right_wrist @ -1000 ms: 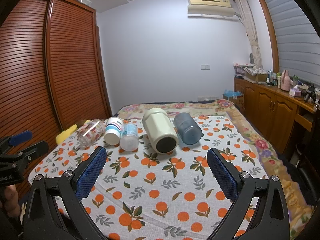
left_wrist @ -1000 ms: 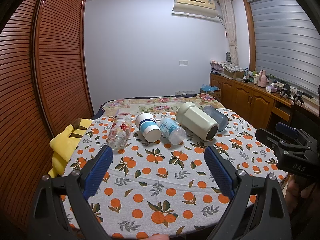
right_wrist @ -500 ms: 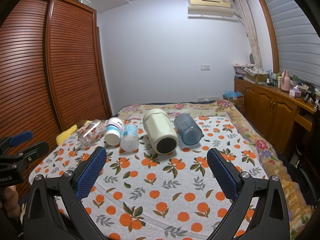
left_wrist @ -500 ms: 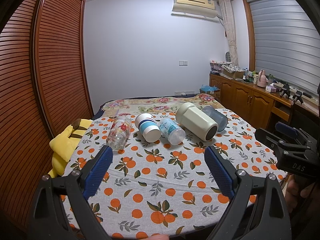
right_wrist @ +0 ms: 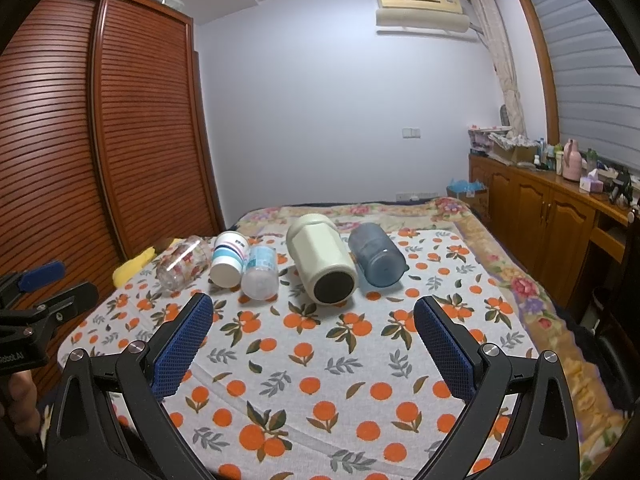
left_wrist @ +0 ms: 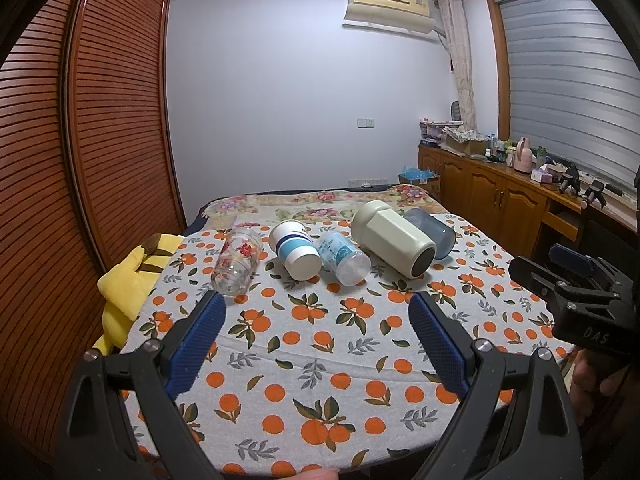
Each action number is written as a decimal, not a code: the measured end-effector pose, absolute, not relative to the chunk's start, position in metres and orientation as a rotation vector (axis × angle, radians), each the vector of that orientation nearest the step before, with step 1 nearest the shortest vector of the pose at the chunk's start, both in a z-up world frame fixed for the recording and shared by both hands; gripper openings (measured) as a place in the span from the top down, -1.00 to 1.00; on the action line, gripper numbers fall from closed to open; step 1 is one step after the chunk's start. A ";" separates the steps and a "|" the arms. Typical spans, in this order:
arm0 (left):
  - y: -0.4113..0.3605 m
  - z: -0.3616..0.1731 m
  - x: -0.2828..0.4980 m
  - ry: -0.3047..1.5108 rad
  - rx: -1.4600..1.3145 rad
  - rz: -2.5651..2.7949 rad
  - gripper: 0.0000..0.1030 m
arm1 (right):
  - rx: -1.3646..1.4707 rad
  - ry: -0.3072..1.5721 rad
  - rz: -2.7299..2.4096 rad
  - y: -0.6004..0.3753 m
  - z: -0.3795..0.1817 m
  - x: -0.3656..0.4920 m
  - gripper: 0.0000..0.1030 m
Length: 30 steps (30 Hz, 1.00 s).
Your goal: Flip cup upright
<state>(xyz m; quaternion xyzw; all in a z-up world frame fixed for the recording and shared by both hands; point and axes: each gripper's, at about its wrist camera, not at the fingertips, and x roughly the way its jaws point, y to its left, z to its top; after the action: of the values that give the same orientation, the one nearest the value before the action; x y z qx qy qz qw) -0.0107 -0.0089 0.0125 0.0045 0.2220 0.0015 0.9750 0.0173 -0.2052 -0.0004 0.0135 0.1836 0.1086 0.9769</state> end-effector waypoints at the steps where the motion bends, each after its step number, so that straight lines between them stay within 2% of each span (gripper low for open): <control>1: -0.008 0.011 -0.010 0.454 0.006 0.003 -0.82 | 0.028 0.372 0.219 -0.205 -0.001 0.018 -0.98; 15: 0.011 -0.011 0.018 0.541 -0.001 0.010 -0.82 | 0.008 0.437 0.256 -0.196 -0.018 0.044 -0.98; 30: 0.055 -0.024 0.086 0.651 -0.002 0.010 -0.82 | -0.037 0.546 0.377 -0.149 -0.022 0.121 -0.98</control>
<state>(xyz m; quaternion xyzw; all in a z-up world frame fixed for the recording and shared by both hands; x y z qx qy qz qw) 0.0858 0.0553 -0.0243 -0.0009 0.3197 0.0048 0.9475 0.1208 -0.1491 -0.0223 -0.0183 0.2678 0.1850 0.9454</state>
